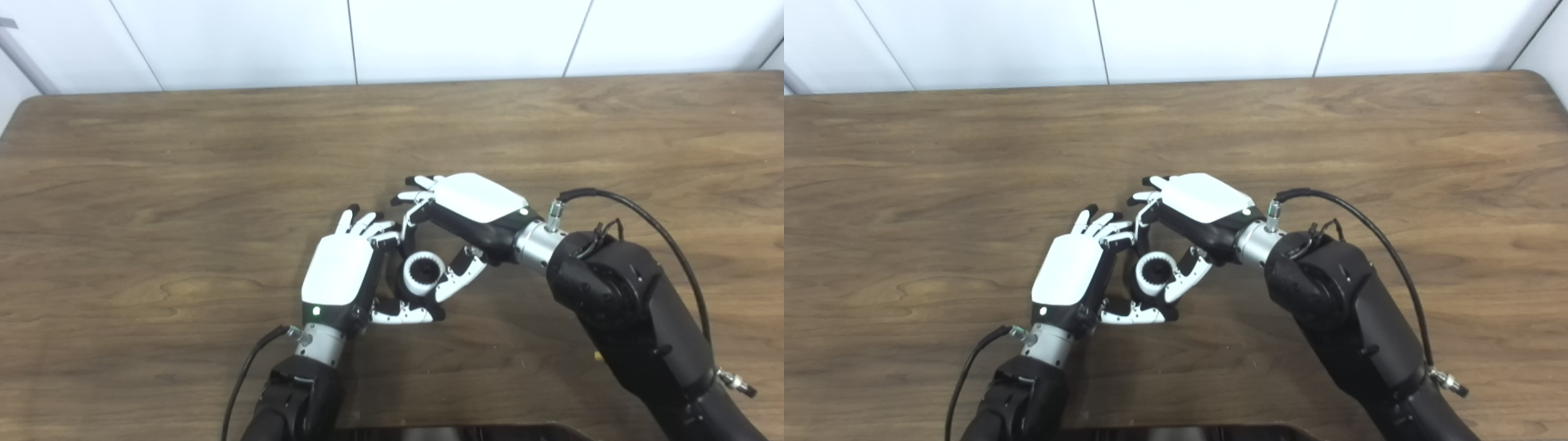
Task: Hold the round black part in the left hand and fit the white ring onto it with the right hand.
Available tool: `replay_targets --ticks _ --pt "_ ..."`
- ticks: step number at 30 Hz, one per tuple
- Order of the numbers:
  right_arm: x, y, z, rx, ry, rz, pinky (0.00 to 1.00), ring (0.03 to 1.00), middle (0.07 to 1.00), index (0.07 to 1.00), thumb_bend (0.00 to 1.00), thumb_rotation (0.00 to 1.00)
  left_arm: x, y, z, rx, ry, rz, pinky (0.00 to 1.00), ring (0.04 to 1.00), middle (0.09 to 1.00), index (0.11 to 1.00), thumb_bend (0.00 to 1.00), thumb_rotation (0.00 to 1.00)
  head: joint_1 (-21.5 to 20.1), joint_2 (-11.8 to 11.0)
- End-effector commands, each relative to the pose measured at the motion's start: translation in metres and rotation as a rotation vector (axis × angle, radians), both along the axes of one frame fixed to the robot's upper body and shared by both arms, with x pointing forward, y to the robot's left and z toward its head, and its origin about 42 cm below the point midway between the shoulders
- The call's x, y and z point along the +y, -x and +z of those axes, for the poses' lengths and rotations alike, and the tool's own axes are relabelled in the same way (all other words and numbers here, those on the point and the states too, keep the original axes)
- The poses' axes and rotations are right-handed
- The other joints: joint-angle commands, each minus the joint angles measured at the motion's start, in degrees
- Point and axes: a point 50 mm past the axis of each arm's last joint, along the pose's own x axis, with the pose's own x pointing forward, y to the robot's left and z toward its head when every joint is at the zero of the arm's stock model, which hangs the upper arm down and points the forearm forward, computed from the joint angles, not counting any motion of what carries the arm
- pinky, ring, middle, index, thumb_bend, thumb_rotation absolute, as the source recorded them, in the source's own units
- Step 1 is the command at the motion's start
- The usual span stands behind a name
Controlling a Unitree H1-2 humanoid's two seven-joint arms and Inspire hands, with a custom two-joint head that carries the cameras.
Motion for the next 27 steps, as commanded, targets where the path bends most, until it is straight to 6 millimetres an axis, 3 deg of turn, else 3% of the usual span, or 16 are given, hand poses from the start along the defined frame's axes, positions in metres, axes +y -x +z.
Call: replay_targets --ticks 1,12,19,27 --pt "0.0 -0.003 0.017 -0.077 -0.009 0.015 1.0 1.0 0.937 0.664 0.97 0.32 -0.004 -0.003 0.015 -0.061 0.02 0.0 1.0 0.895 0.798 0.485 0.52 0.06 0.0 0.0" --pt "0.0 -0.005 0.019 -0.081 -0.01 0.006 1.0 1.0 0.944 0.646 0.97 0.31 -0.003 -0.004 0.014 -0.062 0.024 0.0 1.0 0.893 0.795 0.485 0.52 0.06 -0.1 0.0" --pt "-0.003 -0.005 0.019 -0.074 -0.023 0.0 1.0 1.0 0.929 0.583 0.91 0.23 -0.003 -0.005 0.014 -0.062 0.019 -0.001 1.0 0.893 0.796 0.486 0.52 0.06 -0.4 0.0" --pt "-0.016 -0.006 0.028 -0.086 -0.045 -0.042 1.0 1.0 0.93 0.596 0.9 0.24 -0.002 -0.005 0.014 -0.06 0.02 0.001 1.0 0.895 0.797 0.486 0.52 0.06 -0.5 -0.2"
